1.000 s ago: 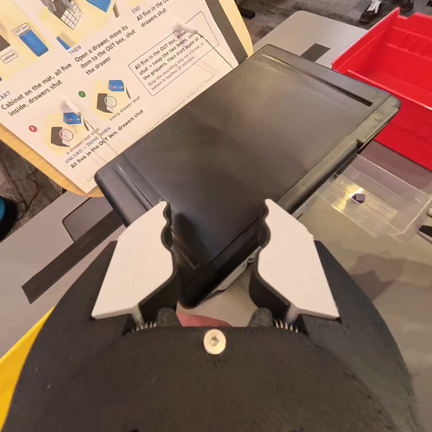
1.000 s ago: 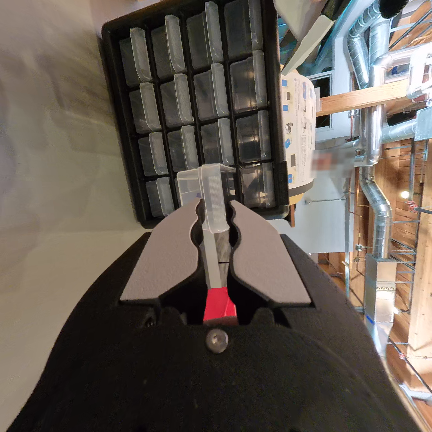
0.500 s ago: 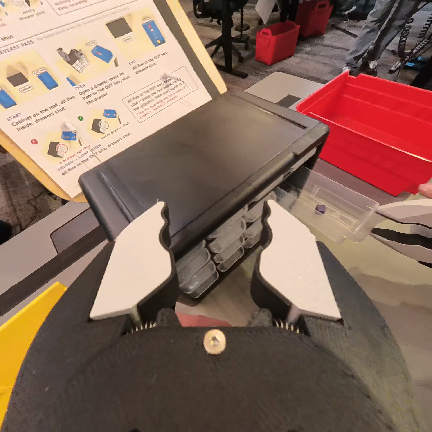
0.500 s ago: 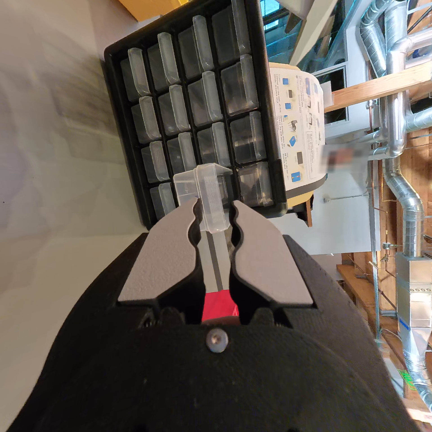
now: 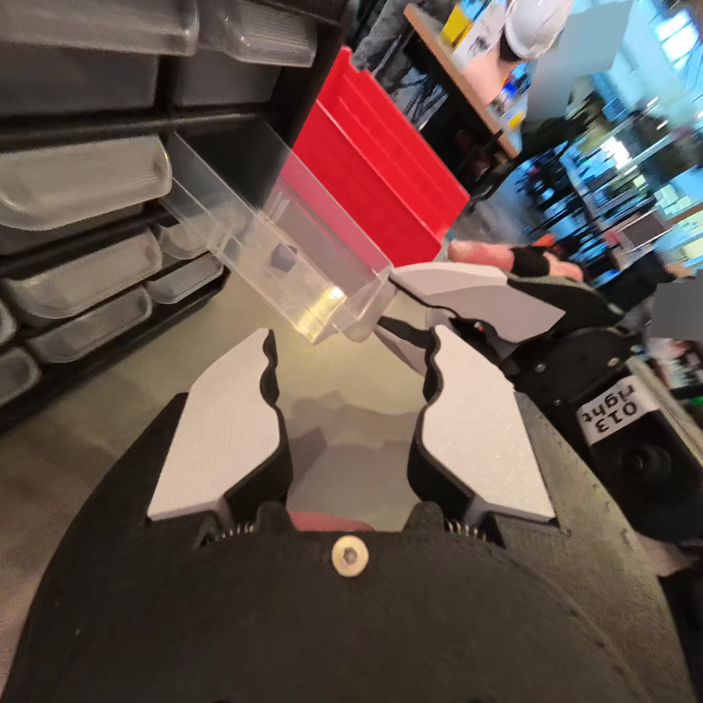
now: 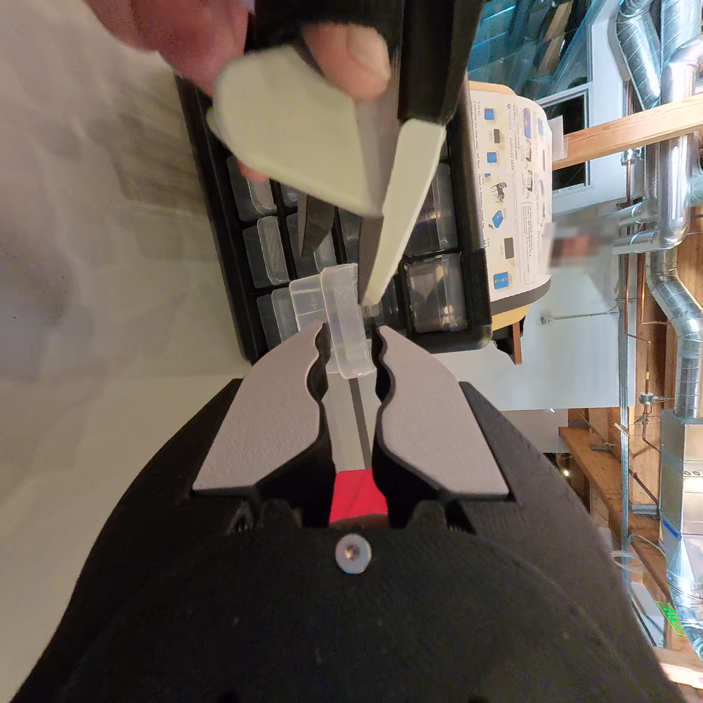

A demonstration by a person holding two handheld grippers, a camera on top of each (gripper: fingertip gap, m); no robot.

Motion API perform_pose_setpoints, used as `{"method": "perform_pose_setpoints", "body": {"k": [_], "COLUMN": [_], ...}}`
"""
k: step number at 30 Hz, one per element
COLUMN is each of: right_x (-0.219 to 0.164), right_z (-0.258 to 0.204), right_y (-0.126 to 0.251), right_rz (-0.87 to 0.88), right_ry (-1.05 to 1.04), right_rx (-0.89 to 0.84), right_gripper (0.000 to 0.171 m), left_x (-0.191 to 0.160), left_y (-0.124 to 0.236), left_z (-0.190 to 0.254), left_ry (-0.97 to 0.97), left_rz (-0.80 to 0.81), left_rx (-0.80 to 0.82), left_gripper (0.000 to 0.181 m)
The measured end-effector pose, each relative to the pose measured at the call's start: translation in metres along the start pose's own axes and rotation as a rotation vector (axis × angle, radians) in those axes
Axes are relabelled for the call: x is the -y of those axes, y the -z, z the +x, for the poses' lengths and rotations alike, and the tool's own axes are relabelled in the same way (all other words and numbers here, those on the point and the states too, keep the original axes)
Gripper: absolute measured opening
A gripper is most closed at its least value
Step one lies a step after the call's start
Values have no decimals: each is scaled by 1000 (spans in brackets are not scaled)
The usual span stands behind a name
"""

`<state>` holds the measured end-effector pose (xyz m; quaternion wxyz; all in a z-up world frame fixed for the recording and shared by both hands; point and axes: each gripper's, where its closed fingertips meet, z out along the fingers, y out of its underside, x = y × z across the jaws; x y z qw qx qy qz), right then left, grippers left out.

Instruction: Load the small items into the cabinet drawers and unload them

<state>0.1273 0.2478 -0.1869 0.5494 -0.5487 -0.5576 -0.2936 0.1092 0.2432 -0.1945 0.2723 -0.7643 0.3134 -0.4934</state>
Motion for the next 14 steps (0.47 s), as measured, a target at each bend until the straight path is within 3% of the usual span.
{"method": "perform_pose_setpoints", "body": {"k": [8,14], "right_x": [-1,5], "right_z": [0,14], "right_y": [3,13], "right_rz": [13,89], "right_ry": [-19,-125], "right_rx": [39,197], "right_gripper": [21,20], "left_x": [0,-3], "left_y": [-19,-20], "left_z": [-5,-7], "left_ry": [165,175], "left_rz": [54,55], "left_rx": [-108,-121], "left_gripper": [52,50]}}
